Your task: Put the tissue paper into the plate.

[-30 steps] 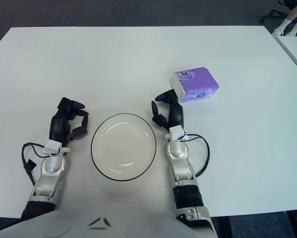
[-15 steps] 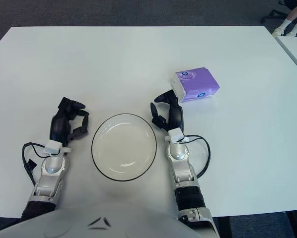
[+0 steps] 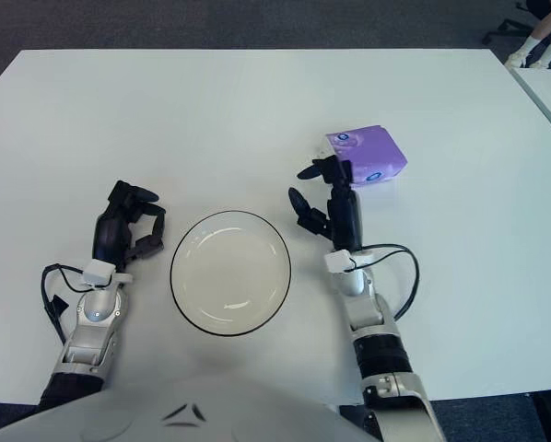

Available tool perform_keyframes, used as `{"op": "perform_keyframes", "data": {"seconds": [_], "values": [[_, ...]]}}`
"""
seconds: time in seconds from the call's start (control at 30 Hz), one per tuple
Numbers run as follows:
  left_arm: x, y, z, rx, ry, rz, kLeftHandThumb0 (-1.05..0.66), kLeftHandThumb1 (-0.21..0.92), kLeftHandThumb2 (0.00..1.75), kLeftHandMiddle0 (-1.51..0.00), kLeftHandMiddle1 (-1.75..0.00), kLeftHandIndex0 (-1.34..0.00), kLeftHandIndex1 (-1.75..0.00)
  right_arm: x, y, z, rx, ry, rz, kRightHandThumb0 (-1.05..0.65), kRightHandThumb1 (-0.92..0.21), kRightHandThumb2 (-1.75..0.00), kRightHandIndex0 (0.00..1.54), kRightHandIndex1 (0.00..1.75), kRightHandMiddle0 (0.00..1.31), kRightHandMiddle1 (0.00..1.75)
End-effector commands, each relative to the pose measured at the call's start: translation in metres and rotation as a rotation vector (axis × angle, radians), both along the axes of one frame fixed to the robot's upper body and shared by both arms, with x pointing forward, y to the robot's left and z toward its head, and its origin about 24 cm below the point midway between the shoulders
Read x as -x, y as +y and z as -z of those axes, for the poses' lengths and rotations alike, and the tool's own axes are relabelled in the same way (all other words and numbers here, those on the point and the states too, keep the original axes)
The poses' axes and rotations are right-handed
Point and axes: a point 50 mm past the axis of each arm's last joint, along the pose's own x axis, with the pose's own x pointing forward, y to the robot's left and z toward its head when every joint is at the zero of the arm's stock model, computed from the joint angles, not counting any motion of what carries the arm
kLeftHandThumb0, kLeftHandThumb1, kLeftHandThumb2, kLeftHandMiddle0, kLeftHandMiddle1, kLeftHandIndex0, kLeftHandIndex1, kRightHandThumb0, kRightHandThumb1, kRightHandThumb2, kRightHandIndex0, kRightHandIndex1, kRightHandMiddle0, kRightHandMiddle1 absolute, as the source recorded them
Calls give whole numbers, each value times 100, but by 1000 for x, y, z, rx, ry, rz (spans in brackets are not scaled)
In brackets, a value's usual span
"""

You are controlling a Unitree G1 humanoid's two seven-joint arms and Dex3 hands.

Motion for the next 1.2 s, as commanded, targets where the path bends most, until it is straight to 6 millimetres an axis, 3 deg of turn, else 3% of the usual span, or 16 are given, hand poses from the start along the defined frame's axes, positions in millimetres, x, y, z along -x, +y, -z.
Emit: {"op": "perform_keyframes", "data": {"seconds": [0.0, 0.07, 0.1, 0.17, 0.27, 0.37, 0.47, 0.7, 0.9, 1.17], "values": [[24, 2, 40, -14, 212, -8, -1, 55, 93, -59, -140, -30, -175, 15, -11, 30, 41, 96, 78, -76, -73, -87, 1, 90, 1, 114], [24, 2, 40, -17, 212, -8, -1, 55, 93, -60, -140, -29, -175, 14, -13, 29, 58, 79, 98, -85, -81, -73, 1, 63, 0, 90], [24, 2, 40, -21, 212, -7, -1, 55, 93, -60, -140, -29, -175, 13, -15, 27, 72, 70, 114, -86, -83, -70, 0, 58, 0, 85], [24, 1, 40, -26, 211, -7, -1, 55, 94, -60, -141, -29, -175, 12, -20, 23, 104, 50, 147, -95, -88, -63, 0, 32, 0, 55], [24, 1, 40, -30, 210, -8, -1, 55, 94, -60, -139, -30, -175, 9, -29, 15, 161, 26, 198, -102, -91, -60, 0, 11, 0, 21], [23, 0, 40, -31, 207, -9, -1, 54, 95, -61, -139, -30, -175, 9, -36, 15, 215, 68, 223, -104, -92, -55, 0, 3, 0, 7], [23, -1, 40, -33, 207, -9, -1, 53, 96, -62, -140, -31, -175, 8, -39, 12, 241, 86, 234, -104, -92, -53, 0, 1, 0, 2], [22, -1, 42, -26, 208, -9, -1, 51, 100, -61, -143, -30, -175, -21, -50, -21, 388, 97, 240, -105, -91, -40, 0, 0, 0, 0], [23, -2, 42, -22, 200, -18, -1, 50, 101, -61, -144, -31, -175, -25, -52, -32, 421, 107, 223, -105, -88, -33, 0, 0, 0, 0], [24, -3, 43, -13, 213, -39, -1, 52, 98, -61, -141, -31, -175, -47, -54, -55, 467, 121, 163, -105, -82, -28, 0, 0, 0, 0]]}}
